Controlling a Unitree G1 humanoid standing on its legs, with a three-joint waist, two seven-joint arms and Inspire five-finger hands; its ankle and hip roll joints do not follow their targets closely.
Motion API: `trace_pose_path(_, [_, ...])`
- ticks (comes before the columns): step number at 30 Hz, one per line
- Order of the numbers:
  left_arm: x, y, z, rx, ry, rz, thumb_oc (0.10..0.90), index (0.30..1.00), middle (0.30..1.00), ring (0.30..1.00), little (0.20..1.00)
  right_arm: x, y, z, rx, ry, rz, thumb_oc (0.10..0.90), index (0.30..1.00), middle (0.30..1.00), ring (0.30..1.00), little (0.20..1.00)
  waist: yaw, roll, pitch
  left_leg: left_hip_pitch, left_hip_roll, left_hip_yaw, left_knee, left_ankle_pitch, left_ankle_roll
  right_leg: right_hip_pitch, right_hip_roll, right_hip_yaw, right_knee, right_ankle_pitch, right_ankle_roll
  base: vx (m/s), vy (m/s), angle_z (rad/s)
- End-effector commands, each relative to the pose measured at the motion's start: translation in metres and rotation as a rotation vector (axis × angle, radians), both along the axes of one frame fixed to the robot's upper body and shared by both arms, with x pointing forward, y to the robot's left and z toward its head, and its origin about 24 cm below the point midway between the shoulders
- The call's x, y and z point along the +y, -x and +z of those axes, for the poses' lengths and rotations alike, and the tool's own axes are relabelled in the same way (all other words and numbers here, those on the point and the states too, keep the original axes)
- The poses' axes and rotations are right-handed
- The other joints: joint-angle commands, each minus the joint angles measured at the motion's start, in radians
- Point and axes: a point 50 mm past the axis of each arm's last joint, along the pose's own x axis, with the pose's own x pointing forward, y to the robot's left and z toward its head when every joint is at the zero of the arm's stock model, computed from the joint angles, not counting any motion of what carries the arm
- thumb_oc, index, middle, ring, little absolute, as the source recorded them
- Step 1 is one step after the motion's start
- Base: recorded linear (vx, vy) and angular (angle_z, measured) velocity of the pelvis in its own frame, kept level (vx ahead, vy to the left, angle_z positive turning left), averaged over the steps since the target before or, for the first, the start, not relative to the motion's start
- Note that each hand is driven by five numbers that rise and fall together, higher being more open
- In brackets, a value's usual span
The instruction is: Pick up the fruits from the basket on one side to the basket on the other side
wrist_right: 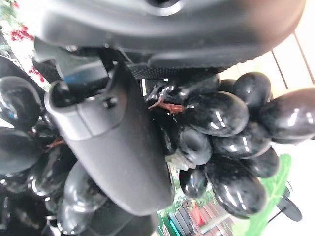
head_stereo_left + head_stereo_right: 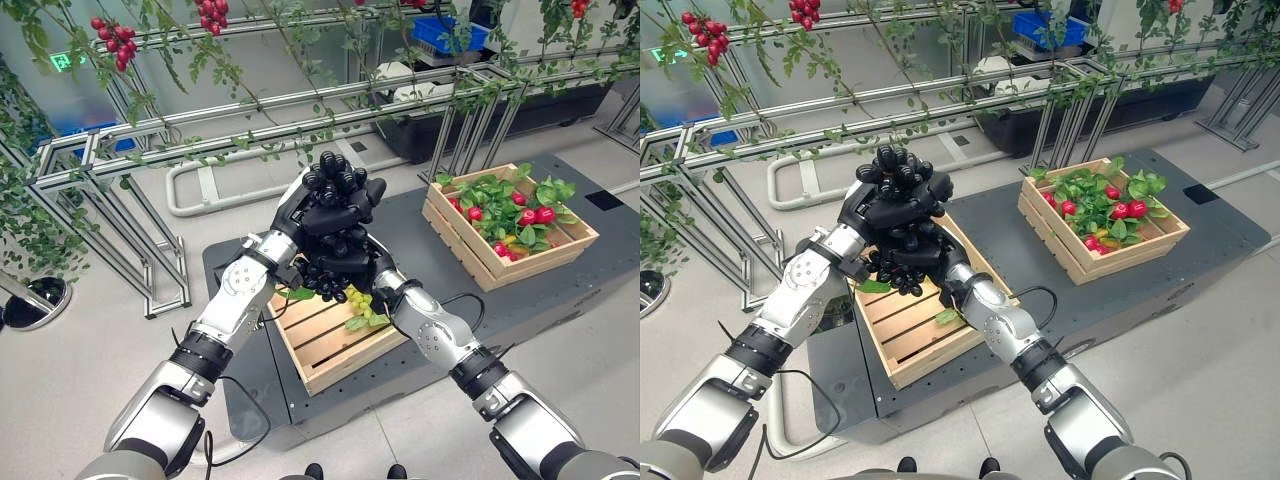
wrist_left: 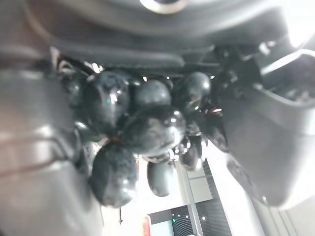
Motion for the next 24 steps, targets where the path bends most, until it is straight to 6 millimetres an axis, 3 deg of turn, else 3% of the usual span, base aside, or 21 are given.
trace_pose_path(1, [0.015,-0.016,0.01,-0.059,0.038,0.146,0.8,0.9,0.9,0.9,0.9,-0.025,-0.014,0.014,-0.085,-0.169,-0.197,0.4,0.3,0.3,0.3,0.3,0.008,0.008,-0.144,-0.018,0.004,0.004,-0.001,-0.065,-0.006,0.027,-0.054,-0.003,0.002,-0.043,-0.022,-0.01,0.006,-0.03])
trace_pose_path(11, [0.06,-0.011,-0.048,0.103,-0.147,0.337,0.8,0.9,0.9,0.9,0.9,-0.057,-0.003,-0.019,-0.013,-0.151,-0.285,0.4,0.3,0.3,0.3,0.3,-0.021,0.018,-0.142,0.003,0.012,0.04,-0.001,-0.071,-0.005,0.026,-0.05,0.027,0.002,-0.041,-0.018,0.0,0.002,-0.06])
trace_pose_path(17, [0.084,0.002,-0.074,0.191,-0.215,0.408,0.8,0.9,0.9,0.9,0.9,-0.092,0.01,-0.047,0.056,-0.161,-0.397,0.4,0.3,0.3,0.3,0.3,-0.043,0.022,-0.14,0.01,0.022,0.071,-0.001,-0.071,-0.006,0.019,-0.045,0.055,0.002,-0.037,-0.015,0.0,0.005,-0.13])
trace_pose_path(21, [0.091,0.009,-0.083,0.217,-0.177,0.429,0.8,0.9,0.9,0.9,0.9,-0.108,0.017,-0.053,0.059,-0.173,-0.44,0.4,0.3,0.3,0.3,0.3,-0.055,0.024,-0.134,0.012,0.026,0.082,-0.001,-0.072,-0.006,0.012,-0.042,0.069,0.002,-0.034,-0.014,-0.01,-0.002,-0.16])
trace_pose_path(24, [0.094,0.018,-0.088,0.233,-0.027,0.455,0.8,0.9,0.9,0.9,0.9,-0.116,0.025,-0.054,0.019,-0.189,-0.458,0.4,0.3,0.3,0.3,0.3,-0.065,0.023,-0.125,0.015,0.029,0.09,-0.001,-0.075,-0.004,0.007,-0.039,0.083,0.002,-0.032,-0.015,-0.01,-0.008,-0.19])
